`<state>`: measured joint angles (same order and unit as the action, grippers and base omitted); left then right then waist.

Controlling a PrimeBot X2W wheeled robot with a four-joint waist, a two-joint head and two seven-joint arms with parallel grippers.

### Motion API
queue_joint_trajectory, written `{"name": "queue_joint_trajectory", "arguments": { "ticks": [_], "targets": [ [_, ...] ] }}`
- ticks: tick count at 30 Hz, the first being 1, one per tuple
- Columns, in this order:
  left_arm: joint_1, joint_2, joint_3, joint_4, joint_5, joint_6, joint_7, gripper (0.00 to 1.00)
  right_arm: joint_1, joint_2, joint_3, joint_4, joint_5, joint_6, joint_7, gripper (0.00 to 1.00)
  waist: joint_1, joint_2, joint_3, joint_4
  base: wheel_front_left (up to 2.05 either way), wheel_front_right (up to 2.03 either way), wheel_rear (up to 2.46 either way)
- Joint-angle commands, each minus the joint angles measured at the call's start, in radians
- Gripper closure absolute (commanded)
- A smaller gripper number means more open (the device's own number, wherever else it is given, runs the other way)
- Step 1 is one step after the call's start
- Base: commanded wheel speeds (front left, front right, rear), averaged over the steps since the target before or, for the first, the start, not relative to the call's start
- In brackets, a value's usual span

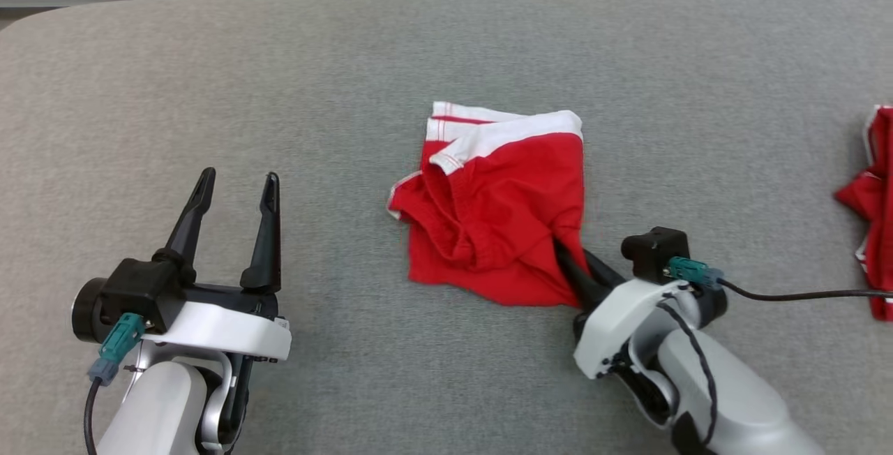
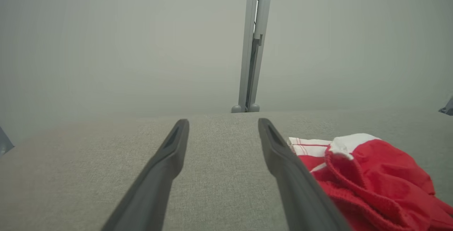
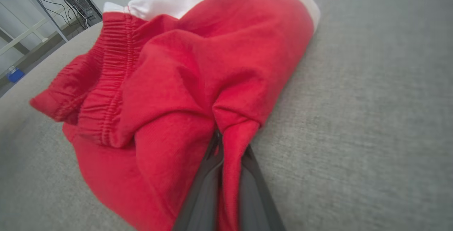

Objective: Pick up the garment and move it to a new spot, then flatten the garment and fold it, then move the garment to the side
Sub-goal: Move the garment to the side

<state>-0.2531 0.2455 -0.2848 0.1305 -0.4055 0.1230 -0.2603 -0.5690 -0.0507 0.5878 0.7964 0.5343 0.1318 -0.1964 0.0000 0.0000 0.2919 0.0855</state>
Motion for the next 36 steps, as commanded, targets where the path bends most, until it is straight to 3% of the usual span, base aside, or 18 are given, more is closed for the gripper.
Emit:
{"name": "queue_joint_trajectory", "arguments": {
  "ticks": [1, 8, 18, 29, 36],
  "targets": [
    [-0.016, 0.010, 0.004, -0.008, 0.007, -0.006, -0.005, 0.00, 0.016, -0.044, -0.007, 0.028, -0.017, -0.003, -0.007, 1.00, 0.0000, 0.0000, 0.003, -0.024, 0.00, 0.00, 0.00],
    [-0.003, 0.042, 0.020, -0.040, 0.007, -0.005, 0.004, 0.00, 0.055, -0.152, -0.057, -0.035, -0.117, -0.005, -0.030, 1.00, 0.0000, 0.0000, 0.027, -0.184, 0.00, 0.00, 0.00],
    [-0.026, 0.083, 0.006, -0.087, 0.026, -0.003, 0.056, 0.00, 0.082, -0.206, -0.145, -0.152, -0.200, -0.003, -0.017, 1.00, 0.0000, 0.0000, 0.051, -0.355, 0.00, 0.00, 0.00],
    [-0.046, 0.110, -0.008, -0.130, 0.035, -0.003, 0.097, 0.00, -0.025, -0.268, -0.225, -0.353, -0.275, -0.002, 0.028, 1.00, 0.0000, 0.0000, 0.091, -0.419, 0.00, 0.00, 0.00],
    [-0.063, 0.107, -0.031, -0.136, 0.041, -0.011, 0.105, 0.00, -0.046, -0.334, -0.363, -0.268, -0.243, -0.002, 0.046, 1.00, 0.0000, 0.0000, 0.113, -0.408, 0.00, 0.00, 0.00]
  ]
}}
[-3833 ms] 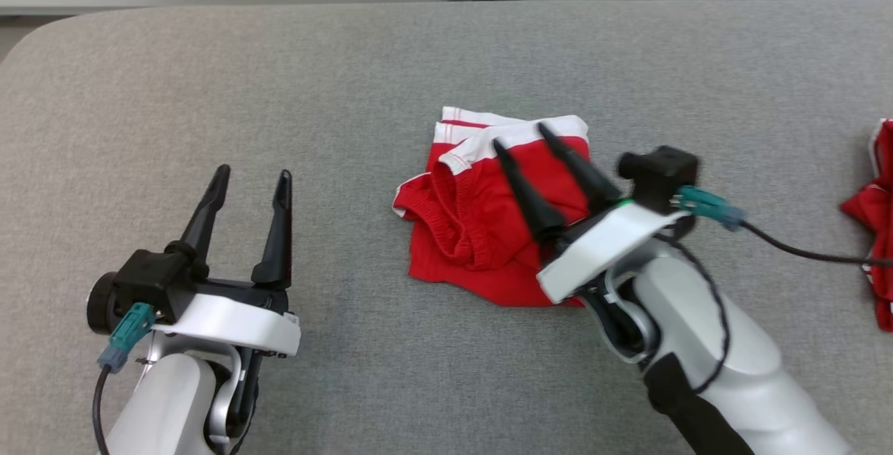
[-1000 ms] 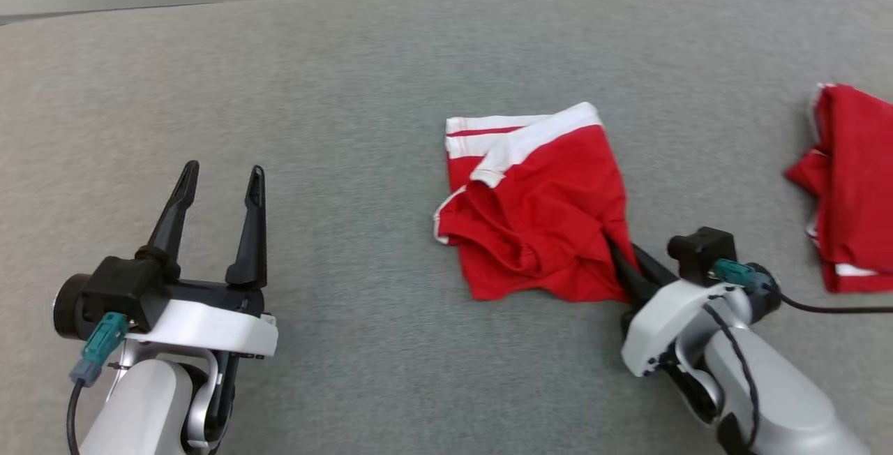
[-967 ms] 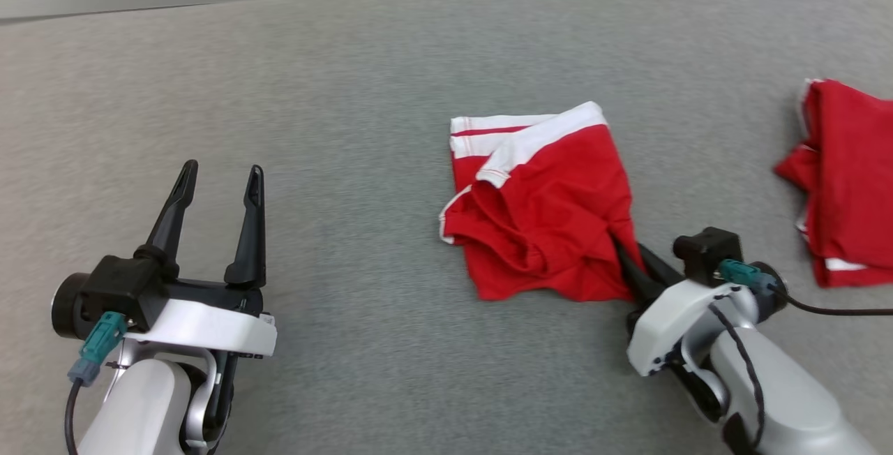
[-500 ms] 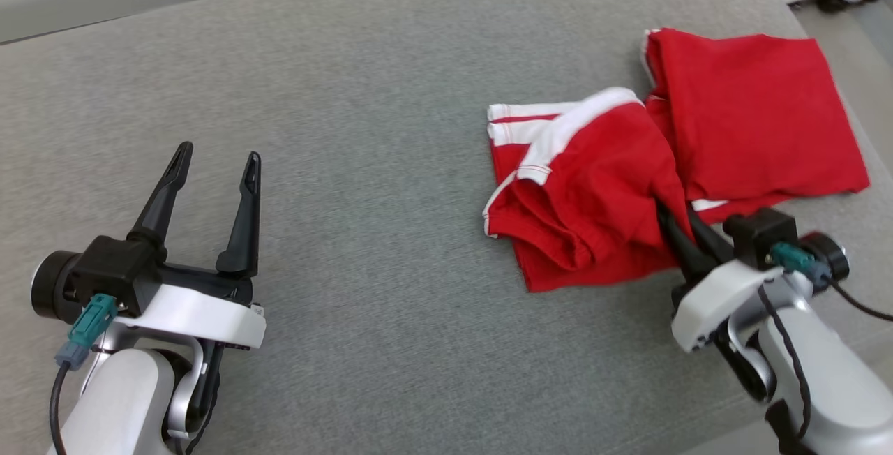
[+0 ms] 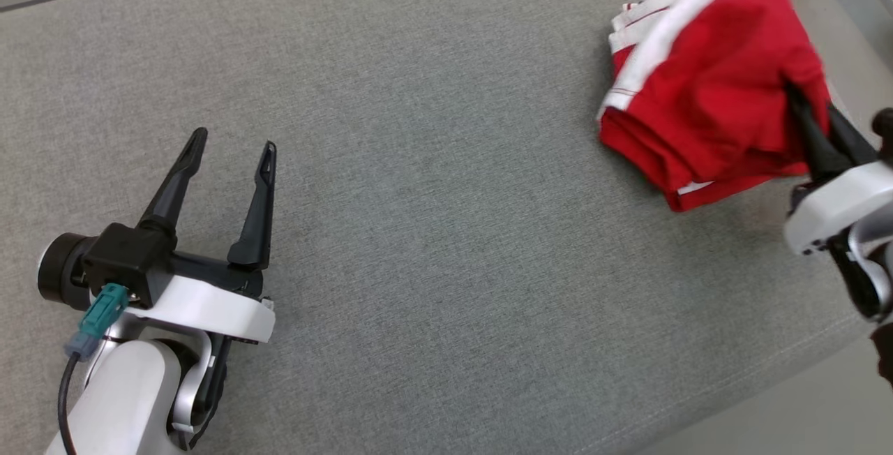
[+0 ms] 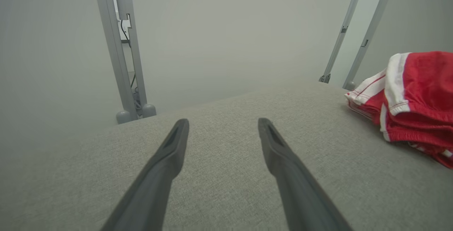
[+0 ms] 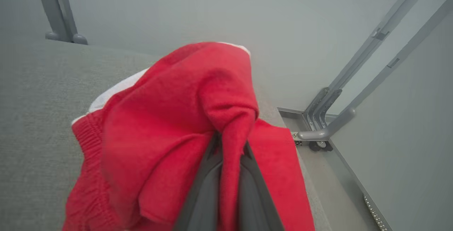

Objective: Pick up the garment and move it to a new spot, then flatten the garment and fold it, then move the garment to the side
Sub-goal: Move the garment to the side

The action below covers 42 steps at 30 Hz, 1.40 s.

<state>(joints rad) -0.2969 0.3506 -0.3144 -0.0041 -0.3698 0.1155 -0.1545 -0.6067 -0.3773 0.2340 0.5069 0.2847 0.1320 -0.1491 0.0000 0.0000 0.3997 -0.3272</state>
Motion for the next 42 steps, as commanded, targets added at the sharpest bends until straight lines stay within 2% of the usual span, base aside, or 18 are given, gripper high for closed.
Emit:
{"name": "queue_joint_trajectory", "arguments": {
  "ticks": [1, 6, 7, 8, 14, 19, 22, 25, 33, 37, 42],
  "targets": [
    [-0.023, 0.001, -0.004, 0.000, 0.006, -0.005, -0.001, 0.00, -0.012, -0.013, -0.019, 0.047, 0.006, -0.002, -0.007, 1.00, 0.0000, 0.0000, 0.008, 0.008, 0.00, 0.00, 0.00],
    [-0.028, 0.002, -0.008, 0.002, 0.005, -0.007, 0.001, 0.00, -0.040, -0.010, -0.045, 0.148, 0.018, -0.002, -0.038, 1.00, 0.0000, 0.0000, 0.022, 0.017, 0.00, 0.00, 0.00],
    [-0.031, 0.003, -0.008, 0.003, 0.005, -0.007, 0.001, 0.00, -0.044, -0.003, -0.045, 0.173, 0.018, -0.002, -0.042, 0.57, 0.0000, 0.0000, 0.025, 0.018, 0.00, 0.00, 0.00],
    [-0.035, 0.004, -0.009, 0.003, 0.005, -0.007, 0.001, 0.00, -0.047, -0.002, -0.047, 0.202, 0.013, -0.002, -0.040, 0.00, 0.0000, 0.0000, 0.028, 0.020, 0.00, 0.00, 0.00],
    [-0.042, -0.001, -0.010, 0.013, -0.004, -0.006, -0.012, 0.00, -0.068, 0.011, -0.093, 0.309, 0.003, -0.002, -0.057, 0.00, 0.0000, 0.0000, 0.021, 0.035, 0.00, 0.00, 0.00],
    [-0.020, -0.012, -0.007, 0.034, -0.022, -0.002, -0.031, 0.00, -0.015, 0.016, -0.154, 0.284, 0.035, -0.002, -0.085, 0.00, 0.0000, 0.0000, -0.021, 0.058, 0.00, 0.00, 0.00],
    [-0.009, -0.024, 0.003, 0.043, -0.035, 0.007, -0.046, 0.00, 0.033, 0.019, -0.189, 0.194, 0.032, -0.002, -0.104, 0.00, 0.0000, 0.0000, -0.052, 0.080, 0.00, 0.00, 0.00],
    [0.006, -0.032, 0.012, 0.049, -0.045, 0.012, -0.060, 0.00, 0.103, 0.050, -0.234, 0.062, 0.006, -0.002, -0.111, 0.00, 0.0000, 0.0000, -0.080, 0.108, 0.00, 0.00, 0.00],
    [0.036, -0.035, 0.043, 0.057, -0.057, 0.045, -0.081, 0.00, 0.260, 0.187, -0.314, -0.258, -0.093, -0.002, -0.096, 0.00, 0.0000, 0.0000, -0.147, 0.222, 0.00, 0.00, 0.00],
    [0.063, -0.033, 0.063, 0.061, -0.064, 0.056, -0.089, 0.00, 0.317, 0.245, -0.311, -0.354, -0.132, -0.002, -0.061, 0.00, 0.0000, 0.0000, -0.178, 0.283, 0.00, 0.00, 0.00],
    [0.106, -0.033, 0.083, 0.065, -0.078, 0.068, -0.096, 0.00, 0.377, 0.284, -0.301, -0.400, -0.154, -0.002, -0.020, 0.00, 0.0000, 0.0000, -0.218, 0.338, 0.00, 0.00, 0.00]
  ]
}}
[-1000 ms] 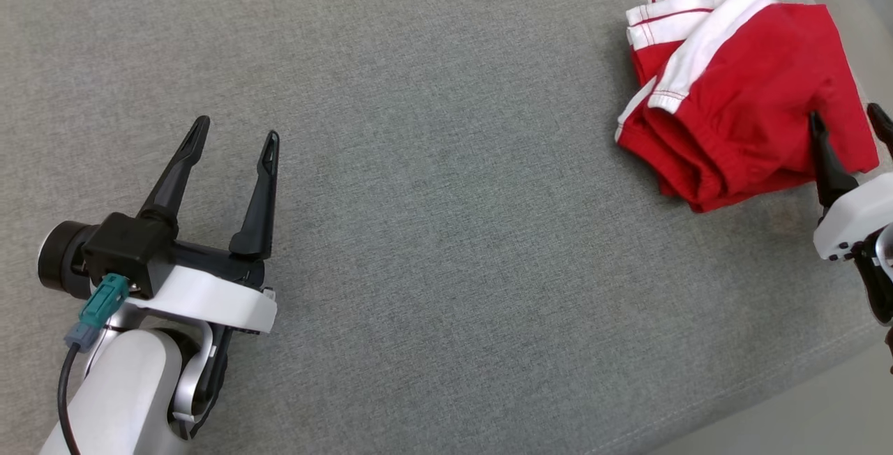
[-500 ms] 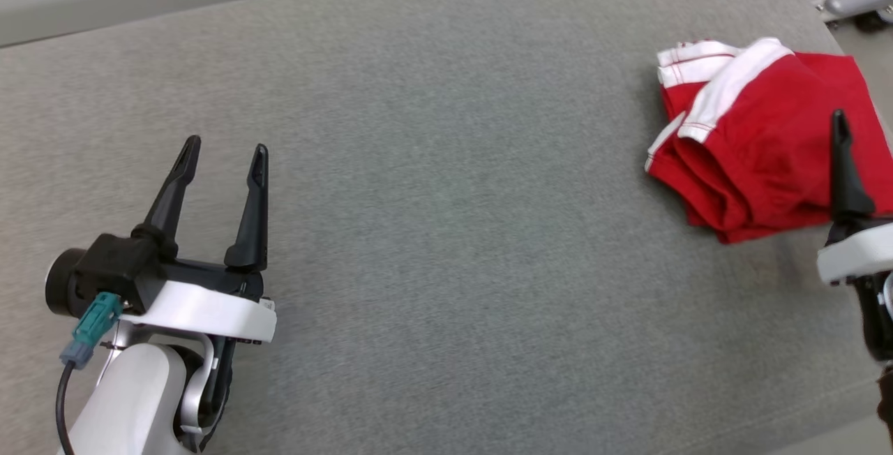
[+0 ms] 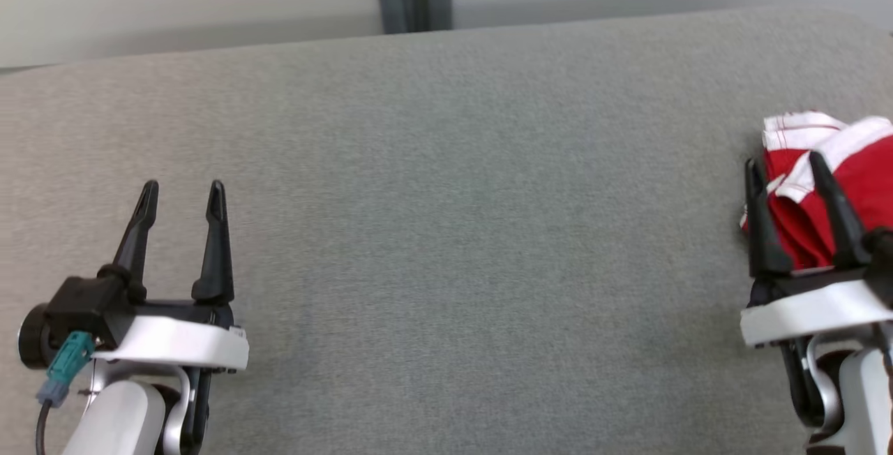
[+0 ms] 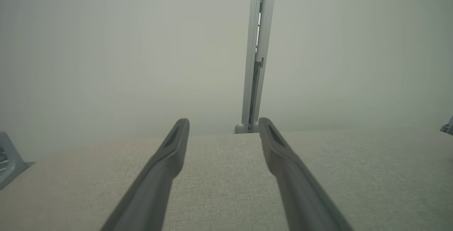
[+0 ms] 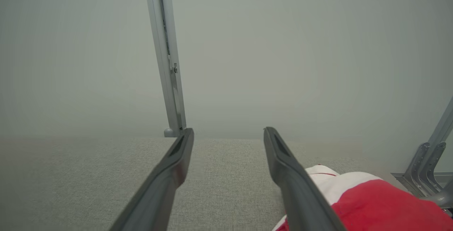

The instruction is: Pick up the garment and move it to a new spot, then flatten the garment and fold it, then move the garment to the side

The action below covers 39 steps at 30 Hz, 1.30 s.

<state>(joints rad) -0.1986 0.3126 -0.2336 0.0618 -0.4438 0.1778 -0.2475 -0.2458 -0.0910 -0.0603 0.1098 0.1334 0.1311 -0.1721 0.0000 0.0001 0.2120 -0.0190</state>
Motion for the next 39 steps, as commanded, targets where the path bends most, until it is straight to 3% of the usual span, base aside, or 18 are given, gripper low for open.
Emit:
{"name": "queue_joint_trajectory", "arguments": {
  "ticks": [1, 8, 22, 39],
  "targets": [
    [0.018, 0.007, 0.002, 0.001, 0.000, 0.008, -0.004, 0.00, 0.028, 0.002, -0.005, -0.006, -0.004, -0.001, 0.008, 0.00, 0.0000, -0.0001, -0.039, 0.038, 0.00, 0.00, 0.00],
    [0.066, 0.010, -0.004, 0.023, -0.005, -0.008, -0.010, 0.00, 0.106, 0.024, 0.004, -0.016, -0.003, -0.001, 0.033, 0.00, 0.0000, -0.0001, -0.094, 0.061, 0.00, 0.00, 0.00],
    [0.150, 0.007, -0.046, 0.058, -0.011, -0.012, 0.002, 0.00, 0.259, 0.038, 0.008, -0.056, 0.013, -0.001, 0.067, 0.00, 0.0000, -0.0001, -0.203, 0.034, 0.00, 0.00, 0.00],
    [0.160, 0.012, -0.053, 0.060, -0.022, 0.002, 0.015, 0.00, 0.270, 0.038, 0.021, -0.070, 0.044, -0.001, 0.067, 0.00, 0.0000, -0.0001, -0.206, 0.026, 0.00, 0.00, 0.00]
  ]
}}
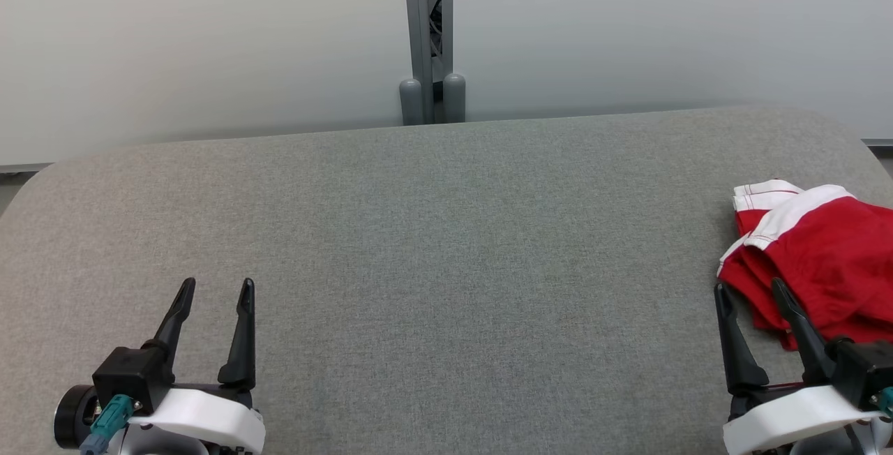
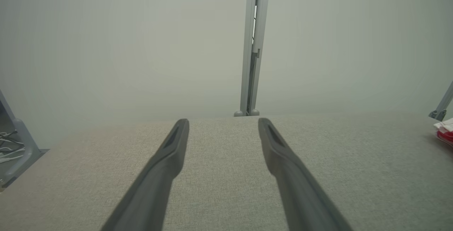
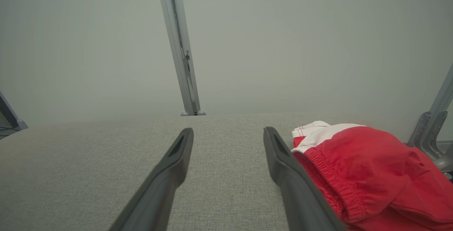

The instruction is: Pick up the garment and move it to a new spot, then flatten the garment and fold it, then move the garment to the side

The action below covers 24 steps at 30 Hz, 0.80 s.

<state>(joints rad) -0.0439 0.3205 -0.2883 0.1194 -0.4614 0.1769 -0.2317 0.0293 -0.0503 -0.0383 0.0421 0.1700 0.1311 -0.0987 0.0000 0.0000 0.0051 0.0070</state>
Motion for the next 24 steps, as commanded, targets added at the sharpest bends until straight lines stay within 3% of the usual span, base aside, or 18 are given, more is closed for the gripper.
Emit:
{"name": "queue_joint_trajectory", "arguments": {
  "ticks": [1, 16, 17, 24],
  "targets": [
    [0.004, 0.004, 0.001, 0.003, -0.005, 0.003, -0.002, 0.00, -0.008, -0.003, -0.001, 0.000, 0.007, -0.001, -0.006, 0.00, 0.0000, 0.0000, 0.001, -0.001, 0.00, 0.00, 0.00],
    [-0.003, 0.004, -0.005, 0.009, -0.012, 0.008, -0.006, 0.00, -0.016, -0.003, 0.004, 0.015, 0.021, -0.001, -0.016, 0.00, 0.0000, 0.0000, -0.006, -0.003, 0.00, 0.00, 0.00],
    [0.000, -0.001, -0.007, 0.011, -0.008, 0.001, 0.002, 1.00, -0.004, 0.001, 0.009, 0.013, 0.016, 0.000, -0.007, 1.00, 0.0000, 0.0000, -0.006, -0.003, 0.00, 0.00, 0.00],
    [-0.010, -0.031, 0.013, 0.048, -0.090, -0.021, 0.023, 1.00, -0.028, 0.007, -0.007, 0.066, 0.112, 0.000, 0.020, 1.00, 0.0000, 0.0000, -0.005, -0.004, 0.00, 0.00, 0.00]
  ]
}}
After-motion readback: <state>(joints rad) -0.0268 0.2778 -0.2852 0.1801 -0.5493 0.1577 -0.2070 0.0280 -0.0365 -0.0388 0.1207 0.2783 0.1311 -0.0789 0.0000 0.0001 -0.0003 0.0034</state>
